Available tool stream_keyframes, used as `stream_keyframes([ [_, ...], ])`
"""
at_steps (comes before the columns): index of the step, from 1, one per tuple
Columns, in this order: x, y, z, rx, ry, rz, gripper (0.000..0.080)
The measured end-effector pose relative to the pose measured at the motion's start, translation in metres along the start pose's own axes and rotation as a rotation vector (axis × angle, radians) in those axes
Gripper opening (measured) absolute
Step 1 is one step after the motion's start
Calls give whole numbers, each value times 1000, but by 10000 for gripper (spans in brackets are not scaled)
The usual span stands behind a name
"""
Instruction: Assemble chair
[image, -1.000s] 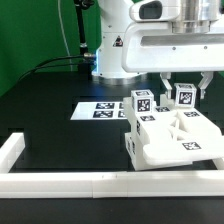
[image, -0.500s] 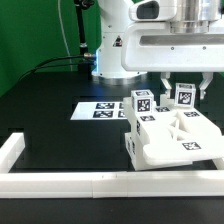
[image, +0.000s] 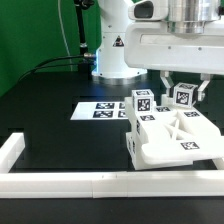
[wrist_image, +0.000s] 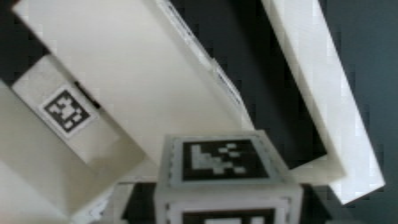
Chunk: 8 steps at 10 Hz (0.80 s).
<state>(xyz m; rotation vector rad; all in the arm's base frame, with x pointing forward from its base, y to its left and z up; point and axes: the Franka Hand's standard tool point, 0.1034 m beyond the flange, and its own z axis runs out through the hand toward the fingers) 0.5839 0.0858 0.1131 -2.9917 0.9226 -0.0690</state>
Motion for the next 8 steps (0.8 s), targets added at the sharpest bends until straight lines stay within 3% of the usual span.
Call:
stream_keyframes([
  [4, 1, 0, 0, 29, -7, 413, 278],
  [6, 1, 0, 1, 28, -8, 419, 278],
  [7, 1, 0, 1, 28, -7, 410, 490],
  [8, 1, 0, 1, 28, -7, 378, 602],
])
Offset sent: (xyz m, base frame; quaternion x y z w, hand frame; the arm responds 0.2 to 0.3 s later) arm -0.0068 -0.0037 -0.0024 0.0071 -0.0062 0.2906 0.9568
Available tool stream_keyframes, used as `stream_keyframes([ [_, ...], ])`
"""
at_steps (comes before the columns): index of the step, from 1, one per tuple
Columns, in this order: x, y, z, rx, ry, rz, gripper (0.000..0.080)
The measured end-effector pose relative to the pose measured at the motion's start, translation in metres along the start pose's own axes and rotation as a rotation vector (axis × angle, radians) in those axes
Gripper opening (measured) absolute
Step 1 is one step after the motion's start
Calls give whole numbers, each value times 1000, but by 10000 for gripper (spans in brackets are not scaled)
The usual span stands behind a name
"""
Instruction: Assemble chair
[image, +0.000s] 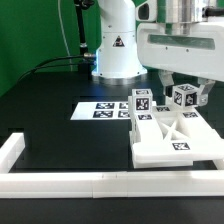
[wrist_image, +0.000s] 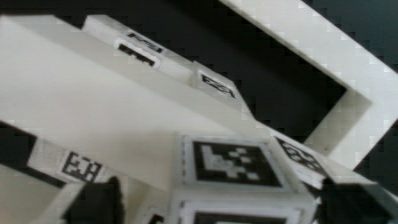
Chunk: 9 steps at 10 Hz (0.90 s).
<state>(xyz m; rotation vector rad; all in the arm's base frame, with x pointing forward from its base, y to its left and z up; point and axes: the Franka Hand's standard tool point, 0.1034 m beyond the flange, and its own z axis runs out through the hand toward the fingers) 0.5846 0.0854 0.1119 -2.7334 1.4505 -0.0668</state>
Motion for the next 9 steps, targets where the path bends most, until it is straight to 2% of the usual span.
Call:
stream_keyframes([
  [1, 1, 0, 0, 1, 0, -81, 635],
  [3, 5, 1, -2, -1, 3, -414, 645],
  [4, 0, -1, -1, -9, 5, -565, 645],
  [7, 1, 0, -1, -14, 7, -739, 649],
  [8, 1, 0, 0, -25, 7, -830, 649],
  [9, 1, -3, -1, -67, 6, -1070, 649],
])
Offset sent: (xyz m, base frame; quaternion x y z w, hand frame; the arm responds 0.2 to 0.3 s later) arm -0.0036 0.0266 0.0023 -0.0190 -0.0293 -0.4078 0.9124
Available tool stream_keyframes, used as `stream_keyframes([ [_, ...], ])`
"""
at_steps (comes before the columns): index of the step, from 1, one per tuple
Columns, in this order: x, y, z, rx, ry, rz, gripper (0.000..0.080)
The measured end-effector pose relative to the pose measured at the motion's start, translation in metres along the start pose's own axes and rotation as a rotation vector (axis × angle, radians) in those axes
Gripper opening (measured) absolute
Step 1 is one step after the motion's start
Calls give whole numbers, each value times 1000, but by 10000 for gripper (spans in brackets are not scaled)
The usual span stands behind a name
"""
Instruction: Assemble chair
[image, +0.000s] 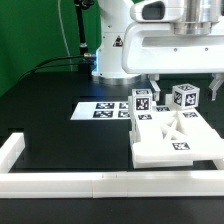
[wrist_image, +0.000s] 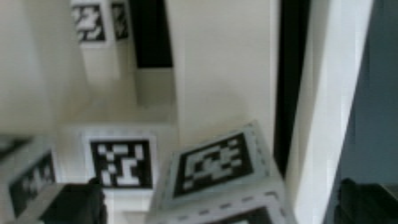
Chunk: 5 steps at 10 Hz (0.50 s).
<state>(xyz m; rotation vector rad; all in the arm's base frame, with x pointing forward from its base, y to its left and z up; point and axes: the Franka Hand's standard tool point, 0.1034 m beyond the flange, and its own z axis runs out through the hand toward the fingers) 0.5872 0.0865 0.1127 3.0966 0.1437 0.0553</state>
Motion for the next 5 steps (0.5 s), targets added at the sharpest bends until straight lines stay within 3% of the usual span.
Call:
stream_keyframes([
  [1, 0, -3, 1, -5, 2, -106, 649],
  [3, 0, -2, 1, -4, 1, -47, 649],
  [4, 0, -2, 1, -3, 2, 16, 416],
  [5, 0, -2, 1, -3, 1, 117, 264],
])
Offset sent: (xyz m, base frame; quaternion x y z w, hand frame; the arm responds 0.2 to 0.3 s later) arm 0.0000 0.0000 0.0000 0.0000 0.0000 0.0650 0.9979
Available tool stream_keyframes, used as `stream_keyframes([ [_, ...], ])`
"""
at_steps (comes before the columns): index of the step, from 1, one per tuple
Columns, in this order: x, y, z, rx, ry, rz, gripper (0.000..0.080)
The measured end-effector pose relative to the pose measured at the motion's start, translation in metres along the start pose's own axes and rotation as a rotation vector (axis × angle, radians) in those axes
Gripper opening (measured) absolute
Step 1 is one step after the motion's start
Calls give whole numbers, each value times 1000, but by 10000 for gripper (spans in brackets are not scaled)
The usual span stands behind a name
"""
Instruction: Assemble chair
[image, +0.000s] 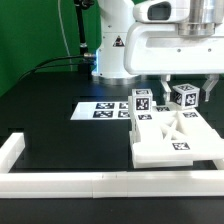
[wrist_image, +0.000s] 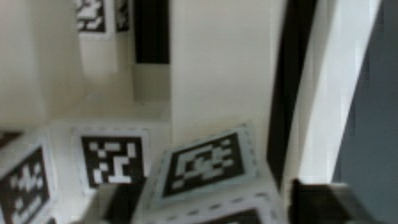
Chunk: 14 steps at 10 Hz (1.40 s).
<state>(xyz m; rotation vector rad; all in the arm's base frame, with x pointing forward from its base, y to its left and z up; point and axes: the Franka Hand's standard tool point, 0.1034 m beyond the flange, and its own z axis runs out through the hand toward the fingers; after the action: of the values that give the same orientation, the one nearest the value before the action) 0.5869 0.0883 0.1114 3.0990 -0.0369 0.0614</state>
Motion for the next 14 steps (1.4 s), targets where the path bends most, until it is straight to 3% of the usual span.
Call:
stream_keyframes([
  [8, -1, -2, 1, 2, 5, 676, 268],
  [12, -2, -6, 1, 47, -25, 1280, 268],
  [13, -2, -6, 1, 47, -23, 1240, 268],
  [14, -2, -6, 2, 46, -22, 1208, 384],
])
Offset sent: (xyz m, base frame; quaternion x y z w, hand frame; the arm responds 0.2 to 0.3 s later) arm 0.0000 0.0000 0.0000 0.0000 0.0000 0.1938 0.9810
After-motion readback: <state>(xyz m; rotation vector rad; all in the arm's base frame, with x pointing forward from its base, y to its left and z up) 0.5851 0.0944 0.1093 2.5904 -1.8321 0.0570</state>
